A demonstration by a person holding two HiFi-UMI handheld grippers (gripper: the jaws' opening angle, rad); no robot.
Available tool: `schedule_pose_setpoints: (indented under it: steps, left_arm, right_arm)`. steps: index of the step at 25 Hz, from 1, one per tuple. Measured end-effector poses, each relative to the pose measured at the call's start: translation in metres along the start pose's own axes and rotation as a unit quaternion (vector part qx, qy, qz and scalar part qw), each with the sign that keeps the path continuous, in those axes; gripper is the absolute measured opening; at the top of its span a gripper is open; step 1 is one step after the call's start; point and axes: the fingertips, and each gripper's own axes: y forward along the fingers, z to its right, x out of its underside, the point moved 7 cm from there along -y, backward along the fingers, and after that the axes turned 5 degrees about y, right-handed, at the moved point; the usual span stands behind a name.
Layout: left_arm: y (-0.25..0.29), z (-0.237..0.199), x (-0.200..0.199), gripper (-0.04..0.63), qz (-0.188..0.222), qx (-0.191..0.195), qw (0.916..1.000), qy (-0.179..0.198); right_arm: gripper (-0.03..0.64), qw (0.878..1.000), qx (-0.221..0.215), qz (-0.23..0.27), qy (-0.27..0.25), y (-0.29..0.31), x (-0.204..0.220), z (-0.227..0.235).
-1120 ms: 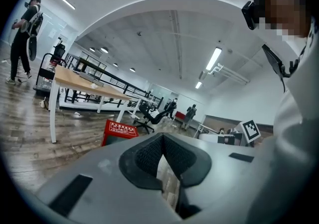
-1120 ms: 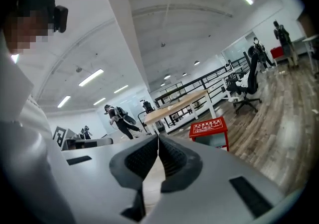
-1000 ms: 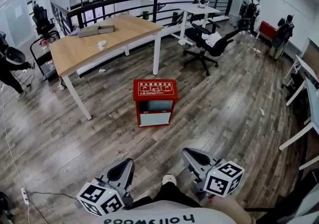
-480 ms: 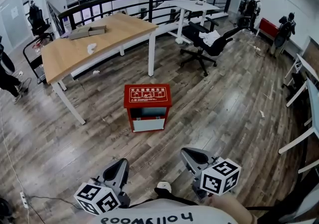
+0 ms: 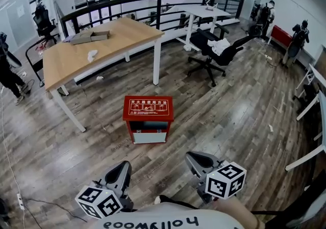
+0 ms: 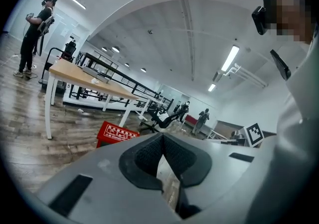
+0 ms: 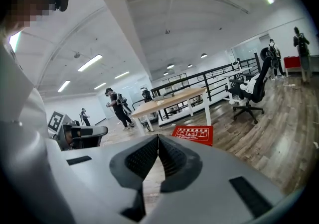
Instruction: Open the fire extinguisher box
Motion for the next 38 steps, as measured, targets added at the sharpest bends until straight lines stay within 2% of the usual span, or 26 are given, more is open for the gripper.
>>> schedule_pose_setpoints:
  steps: [4,9,15,29,38]
  left_arm:
    - [0.020,0.005,0.004,0.005,0.000,-0.005,1.0000,-0.001]
    - [0.031,0.015,0.002,0.005,-0.001,-0.009,0.9999,0.005]
    - [0.036,0.016,-0.002,0.006,0.006,-0.025,0.9997,-0.001]
    - [0.047,0.014,0.003,0.005,-0.014,-0.033,0.9993,-0.011]
    - [0.069,0.001,0.001,0.006,-0.023,-0.022,0.9994,-0.014]
  right_arm:
    - [0.009,1.000,-0.010,-0.008,-0.012,0.007,-0.006,0.019]
    - [0.009,1.000,-0.016,-0.012,0.002,0.011,-0.006,0.036]
    - [0.009,0.999,-0.030,-0.013,0.001,0.011,-0.005,0.041]
    - [0.009,0.998,-0.039,-0.040,0.023,0.025,0.011,0.053]
    - [0.009,0.998,-0.018,-0.046,0.031,0.030,0.007,0.068]
